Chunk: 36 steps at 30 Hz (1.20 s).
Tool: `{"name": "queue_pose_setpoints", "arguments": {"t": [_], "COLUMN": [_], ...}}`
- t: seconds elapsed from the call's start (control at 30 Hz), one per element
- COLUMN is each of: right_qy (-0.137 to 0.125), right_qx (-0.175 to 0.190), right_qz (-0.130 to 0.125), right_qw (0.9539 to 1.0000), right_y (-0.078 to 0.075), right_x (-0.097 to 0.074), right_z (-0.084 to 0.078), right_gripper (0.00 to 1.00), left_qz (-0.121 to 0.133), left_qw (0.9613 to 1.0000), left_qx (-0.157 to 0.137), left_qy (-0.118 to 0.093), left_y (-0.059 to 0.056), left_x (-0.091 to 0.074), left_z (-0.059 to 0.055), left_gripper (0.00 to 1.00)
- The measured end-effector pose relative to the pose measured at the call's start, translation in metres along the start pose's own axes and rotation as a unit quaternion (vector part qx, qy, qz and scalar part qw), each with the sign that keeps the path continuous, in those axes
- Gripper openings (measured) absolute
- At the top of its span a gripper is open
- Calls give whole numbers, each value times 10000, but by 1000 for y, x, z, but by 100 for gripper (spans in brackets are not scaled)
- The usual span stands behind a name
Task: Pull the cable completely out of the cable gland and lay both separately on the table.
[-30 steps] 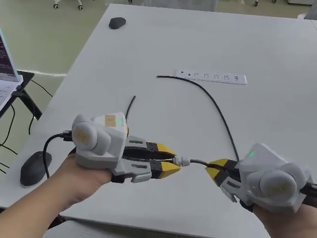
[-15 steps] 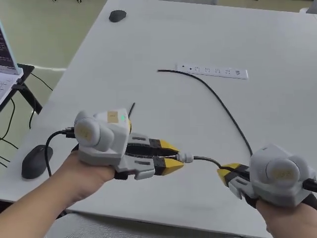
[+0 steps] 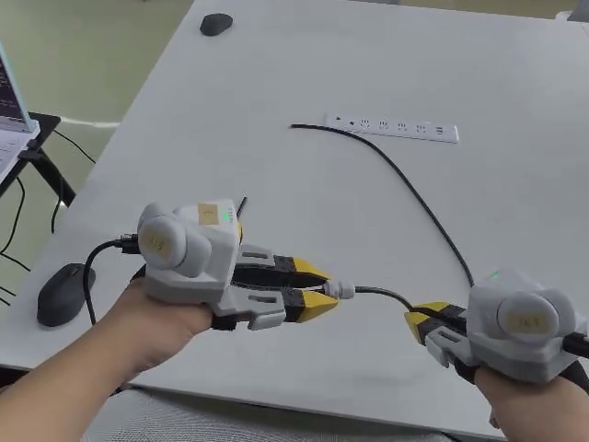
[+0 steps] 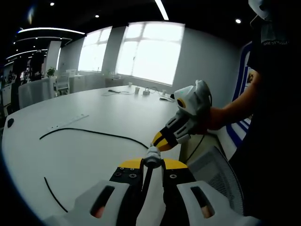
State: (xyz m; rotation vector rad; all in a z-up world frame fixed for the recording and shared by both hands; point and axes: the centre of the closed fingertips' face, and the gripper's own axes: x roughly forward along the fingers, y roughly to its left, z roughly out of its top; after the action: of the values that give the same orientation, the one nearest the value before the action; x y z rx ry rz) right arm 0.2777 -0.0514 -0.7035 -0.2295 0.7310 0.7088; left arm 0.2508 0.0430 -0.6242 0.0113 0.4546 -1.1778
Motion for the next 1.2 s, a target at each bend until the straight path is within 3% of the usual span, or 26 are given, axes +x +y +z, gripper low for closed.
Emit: {"name": "queue_pose_setpoints", "arguments": {"t": [0.3,0.4,0.5,0.6,0.77,0.9,1.0,1.2], "right_qy": [-19,-108,-193,-203,-435,-295,-329,-351], "right_qx": [-316,-271,-701,-1181,-1934,-2509,-2756,-2980], "right_qz": [23,119,226,323,396,479,428,536], "right_qw": [9995,9995,9971,9923,9794,9664,9598,9524], "right_y": [-1,4,13,26,49,60,64,74], "right_x": [-10,-21,-27,-29,-26,-16,-16,-16], "right_z": [-1,11,24,37,64,64,67,66], "right_gripper": [5,13,15,17,17,15,10,6], "left_qz": [65,60,81,79,66,72,58,46], "left_qw": [9999,9999,9999,9999,9999,9998,9998,9997], "left_qx": [-11,-18,-16,-8,20,27,44,75], "left_qy": [77,103,105,126,158,168,179,213], "left_y": [3,3,3,2,1,1,0,0], "left_x": [1,2,2,2,2,2,2,3], "left_z": [-2,-1,0,0,0,-1,-1,-3], "left_gripper": [15,15,15,15,15,15,15,15]}}
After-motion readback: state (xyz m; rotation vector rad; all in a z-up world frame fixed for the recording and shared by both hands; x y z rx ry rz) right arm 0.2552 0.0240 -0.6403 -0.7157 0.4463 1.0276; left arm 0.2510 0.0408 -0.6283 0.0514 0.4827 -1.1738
